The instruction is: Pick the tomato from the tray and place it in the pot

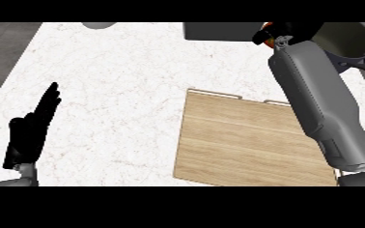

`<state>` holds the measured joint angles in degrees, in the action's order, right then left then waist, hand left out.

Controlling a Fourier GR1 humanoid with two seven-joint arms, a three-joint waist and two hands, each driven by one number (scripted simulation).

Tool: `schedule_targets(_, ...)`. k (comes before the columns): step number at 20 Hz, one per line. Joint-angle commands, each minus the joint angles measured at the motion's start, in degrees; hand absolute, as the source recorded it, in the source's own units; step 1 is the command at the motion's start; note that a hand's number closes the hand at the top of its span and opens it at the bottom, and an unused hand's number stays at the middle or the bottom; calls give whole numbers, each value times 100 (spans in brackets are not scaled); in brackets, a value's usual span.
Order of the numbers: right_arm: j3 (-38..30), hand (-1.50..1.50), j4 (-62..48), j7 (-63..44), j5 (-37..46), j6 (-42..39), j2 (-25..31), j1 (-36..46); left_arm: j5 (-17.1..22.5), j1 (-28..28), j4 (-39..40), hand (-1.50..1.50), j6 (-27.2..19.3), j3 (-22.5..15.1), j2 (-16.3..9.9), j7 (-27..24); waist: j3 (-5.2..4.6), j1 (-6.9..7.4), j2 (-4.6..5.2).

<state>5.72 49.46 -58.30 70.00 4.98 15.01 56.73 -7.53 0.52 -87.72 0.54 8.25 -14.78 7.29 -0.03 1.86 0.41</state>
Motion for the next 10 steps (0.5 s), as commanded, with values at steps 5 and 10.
schedule_targets(5, -644, 150, -294, 112, 160, 1156, 377, 364, -115, -243, -253, 0, -105, -16, 88, 15, 5, -65, -16)
schedule_targets(10, -953, 150, -355, 561, 76, 1343, 833, 371, 30, 41, -196, 0, 49, 151, -63, 315, 5, -135, -26)
